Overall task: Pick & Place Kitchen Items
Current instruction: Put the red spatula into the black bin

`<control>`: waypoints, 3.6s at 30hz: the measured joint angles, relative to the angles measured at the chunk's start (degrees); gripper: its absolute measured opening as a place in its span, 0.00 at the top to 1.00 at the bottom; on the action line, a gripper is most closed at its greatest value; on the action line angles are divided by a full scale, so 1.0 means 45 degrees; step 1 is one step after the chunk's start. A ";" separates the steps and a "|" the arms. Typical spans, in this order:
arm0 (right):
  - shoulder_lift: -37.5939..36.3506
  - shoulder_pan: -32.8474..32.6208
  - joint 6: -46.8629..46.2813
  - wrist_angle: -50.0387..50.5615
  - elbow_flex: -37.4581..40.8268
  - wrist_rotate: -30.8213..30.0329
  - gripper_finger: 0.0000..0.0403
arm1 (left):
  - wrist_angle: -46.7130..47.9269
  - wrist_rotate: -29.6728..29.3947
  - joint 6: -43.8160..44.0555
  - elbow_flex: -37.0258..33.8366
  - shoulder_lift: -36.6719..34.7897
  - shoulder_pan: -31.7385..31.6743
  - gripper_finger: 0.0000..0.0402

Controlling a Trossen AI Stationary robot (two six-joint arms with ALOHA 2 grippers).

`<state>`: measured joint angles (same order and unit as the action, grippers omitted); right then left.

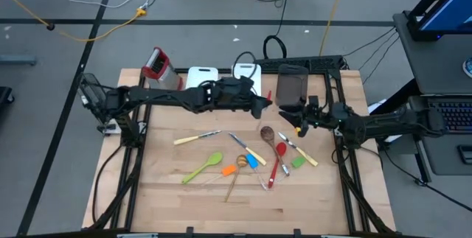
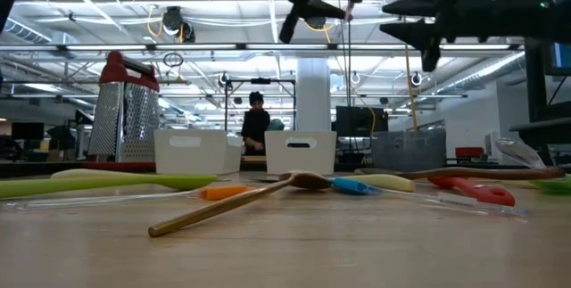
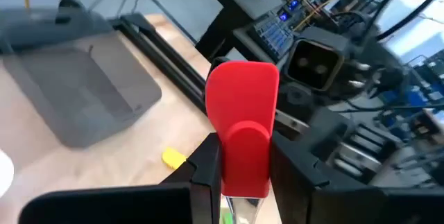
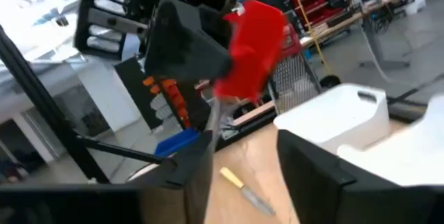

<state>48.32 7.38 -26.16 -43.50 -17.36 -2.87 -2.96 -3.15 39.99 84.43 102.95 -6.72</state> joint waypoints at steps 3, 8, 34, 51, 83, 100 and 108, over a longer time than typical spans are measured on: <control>0.0439 0.0000 0.0647 0.0790 -0.0812 -0.0031 0.54 | 0.0140 -0.0627 -0.0547 0.0134 0.0124 0.0147 0.79; 0.1072 0.0005 0.1282 0.2889 -0.1984 -0.0400 0.49 | 0.0028 -0.1591 -0.1508 0.0145 0.0108 0.0328 0.79; 0.1461 0.0031 0.1059 0.2296 -0.2494 0.1887 0.31 | 0.0007 0.2722 -0.2438 0.0145 0.0016 -0.0205 0.79; 0.2542 0.0364 -0.0209 0.0283 -0.2494 0.2030 0.20 | -0.0943 0.2923 -0.2111 0.0145 0.0016 -0.0062 0.79; 0.3156 0.0053 -0.0844 -0.0793 -0.2494 0.2336 0.80 | -0.0938 0.2664 -0.1958 0.0130 0.0031 0.0179 0.79; 0.3156 0.0049 -0.1024 -0.0759 -0.2494 0.2365 0.81 | -0.0909 0.2712 -0.2001 0.0130 0.0031 0.0179 0.77; 0.3156 0.0049 -0.1028 -0.0731 -0.2494 0.2351 0.81 | -0.0918 0.2712 -0.2012 0.0130 0.0031 0.0179 0.59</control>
<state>62.52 7.60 -30.79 -46.79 -28.58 7.70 -7.09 9.06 30.93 85.01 103.09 -5.91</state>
